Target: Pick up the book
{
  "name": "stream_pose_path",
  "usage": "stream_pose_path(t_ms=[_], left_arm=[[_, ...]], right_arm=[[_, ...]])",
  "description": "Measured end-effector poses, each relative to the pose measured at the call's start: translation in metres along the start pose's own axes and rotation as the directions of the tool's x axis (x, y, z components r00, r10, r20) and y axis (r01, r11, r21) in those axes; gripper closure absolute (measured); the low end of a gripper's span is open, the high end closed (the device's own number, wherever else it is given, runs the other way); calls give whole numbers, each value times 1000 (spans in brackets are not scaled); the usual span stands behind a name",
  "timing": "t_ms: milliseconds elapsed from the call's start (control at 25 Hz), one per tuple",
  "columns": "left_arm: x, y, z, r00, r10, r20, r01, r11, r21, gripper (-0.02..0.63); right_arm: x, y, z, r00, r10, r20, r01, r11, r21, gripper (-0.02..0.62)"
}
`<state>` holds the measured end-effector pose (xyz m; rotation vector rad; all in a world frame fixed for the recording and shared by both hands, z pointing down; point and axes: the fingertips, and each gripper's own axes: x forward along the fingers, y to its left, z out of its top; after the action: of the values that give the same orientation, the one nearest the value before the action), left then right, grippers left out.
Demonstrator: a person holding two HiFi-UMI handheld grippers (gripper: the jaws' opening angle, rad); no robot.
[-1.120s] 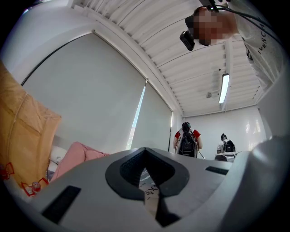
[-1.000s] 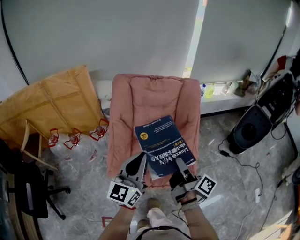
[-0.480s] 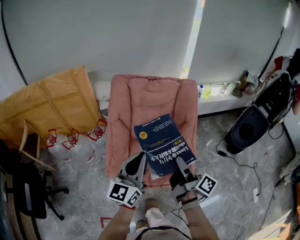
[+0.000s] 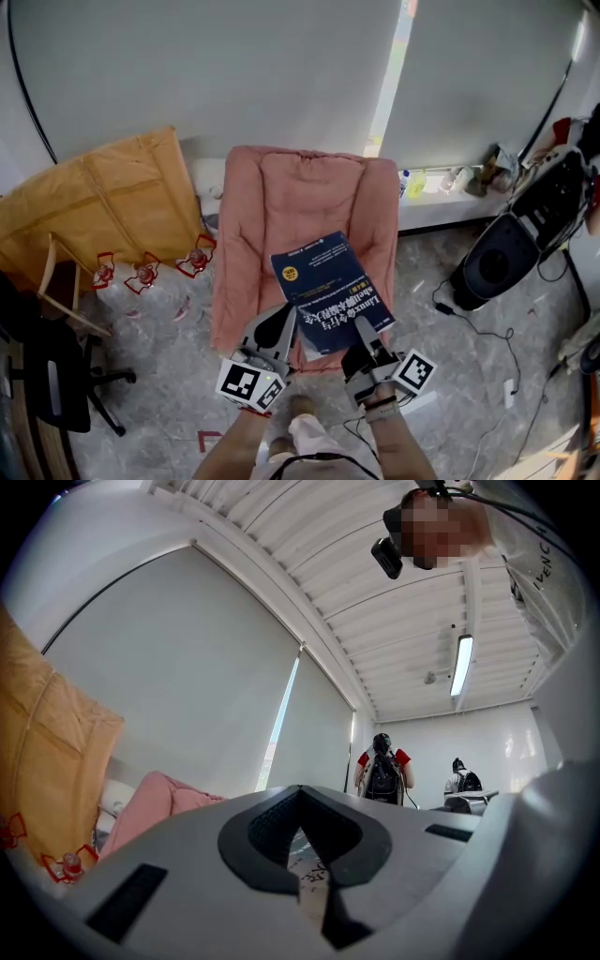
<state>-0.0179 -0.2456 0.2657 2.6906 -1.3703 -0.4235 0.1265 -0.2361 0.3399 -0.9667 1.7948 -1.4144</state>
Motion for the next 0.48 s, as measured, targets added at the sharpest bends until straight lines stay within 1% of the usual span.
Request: stream_pose_path(t_ms=[480], left_arm=[[0,1,-3,1000,-7,-8,7,1000,-4,597]], right_arm=[[4,-1,4,1000,-11,8,11,1000,-22,417]])
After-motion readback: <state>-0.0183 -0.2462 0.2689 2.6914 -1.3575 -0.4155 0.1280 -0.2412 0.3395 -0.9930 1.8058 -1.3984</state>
